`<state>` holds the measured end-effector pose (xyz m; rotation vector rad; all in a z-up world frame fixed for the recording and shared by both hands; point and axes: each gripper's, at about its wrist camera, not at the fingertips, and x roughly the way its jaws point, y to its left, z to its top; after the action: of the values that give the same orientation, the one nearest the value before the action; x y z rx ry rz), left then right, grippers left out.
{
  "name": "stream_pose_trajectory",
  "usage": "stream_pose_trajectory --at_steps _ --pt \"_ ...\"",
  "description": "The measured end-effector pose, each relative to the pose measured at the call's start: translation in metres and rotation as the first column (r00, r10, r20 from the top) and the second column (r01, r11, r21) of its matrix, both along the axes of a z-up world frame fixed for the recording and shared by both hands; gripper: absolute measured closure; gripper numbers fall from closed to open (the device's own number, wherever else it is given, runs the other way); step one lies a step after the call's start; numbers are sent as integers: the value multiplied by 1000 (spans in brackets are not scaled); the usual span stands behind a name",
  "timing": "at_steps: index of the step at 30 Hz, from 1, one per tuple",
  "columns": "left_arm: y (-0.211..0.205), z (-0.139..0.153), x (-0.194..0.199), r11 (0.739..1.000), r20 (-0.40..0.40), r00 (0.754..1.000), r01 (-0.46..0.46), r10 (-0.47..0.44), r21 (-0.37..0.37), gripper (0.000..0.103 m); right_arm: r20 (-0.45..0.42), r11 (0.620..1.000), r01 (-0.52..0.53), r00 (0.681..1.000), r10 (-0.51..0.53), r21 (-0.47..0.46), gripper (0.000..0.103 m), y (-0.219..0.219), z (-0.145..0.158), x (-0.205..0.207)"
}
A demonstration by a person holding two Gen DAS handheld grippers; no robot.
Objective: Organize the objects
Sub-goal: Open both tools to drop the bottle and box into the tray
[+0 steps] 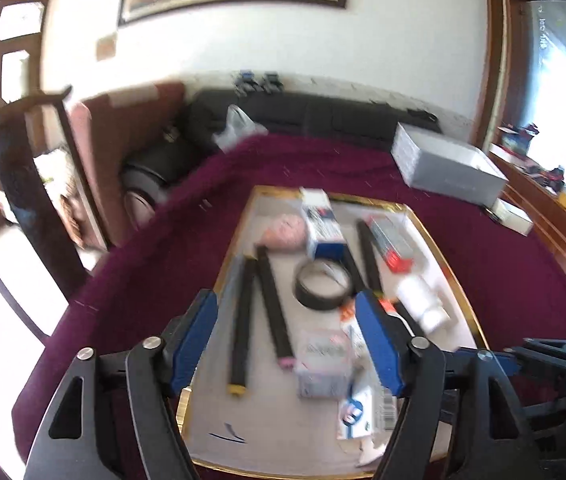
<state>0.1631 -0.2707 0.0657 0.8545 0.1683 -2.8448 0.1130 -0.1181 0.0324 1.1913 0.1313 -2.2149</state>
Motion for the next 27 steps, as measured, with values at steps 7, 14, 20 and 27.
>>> stream_pose_trajectory --at_steps 7,14,20,27 --pt "-9 25 21 997 -70 996 -60 63 49 7 -124 991 84 988 -96 -105 37 26 32 6" --pt "-25 28 29 986 -59 991 -109 117 123 2 -195 987 135 969 -149 -83 28 32 47 1" --pt "-27 28 38 977 -32 980 -192 196 90 1 -207 993 112 971 -117 -39 28 18 48 0" --pt "-25 28 44 971 -37 972 -231 233 53 1 -218 996 87 972 -86 -6 26 4 46 6"
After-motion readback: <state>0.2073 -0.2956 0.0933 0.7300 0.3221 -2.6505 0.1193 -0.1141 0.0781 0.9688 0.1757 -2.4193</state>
